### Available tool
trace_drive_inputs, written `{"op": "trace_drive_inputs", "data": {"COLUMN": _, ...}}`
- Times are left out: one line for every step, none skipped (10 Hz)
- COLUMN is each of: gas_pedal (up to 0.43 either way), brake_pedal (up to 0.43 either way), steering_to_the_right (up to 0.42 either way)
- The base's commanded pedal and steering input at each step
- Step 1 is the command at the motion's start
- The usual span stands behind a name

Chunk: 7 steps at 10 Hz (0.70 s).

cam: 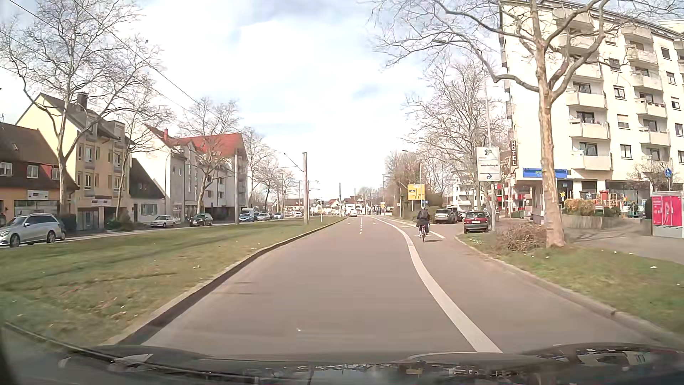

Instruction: Follow the waypoints while adhering to traffic rules and regulations

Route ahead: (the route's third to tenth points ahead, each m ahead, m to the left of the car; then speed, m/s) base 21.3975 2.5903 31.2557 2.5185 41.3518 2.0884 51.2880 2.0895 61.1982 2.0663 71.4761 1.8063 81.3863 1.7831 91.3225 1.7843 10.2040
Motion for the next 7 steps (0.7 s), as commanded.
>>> {"op": "trace_drive_inputs", "data": {"gas_pedal": 0.220, "brake_pedal": 0.000, "steering_to_the_right": 0.001}}
{"op": "trace_drive_inputs", "data": {"gas_pedal": 0.220, "brake_pedal": 0.000, "steering_to_the_right": 0.000}}
{"op": "trace_drive_inputs", "data": {"gas_pedal": 0.197, "brake_pedal": 0.000, "steering_to_the_right": -0.002}}
{"op": "trace_drive_inputs", "data": {"gas_pedal": 0.177, "brake_pedal": 0.000, "steering_to_the_right": -0.004}}
{"op": "trace_drive_inputs", "data": {"gas_pedal": 0.157, "brake_pedal": 0.000, "steering_to_the_right": -0.004}}
{"op": "trace_drive_inputs", "data": {"gas_pedal": 0.157, "brake_pedal": 0.000, "steering_to_the_right": -0.004}}
{"op": "trace_drive_inputs", "data": {"gas_pedal": 0.138, "brake_pedal": 0.000, "steering_to_the_right": -0.004}}
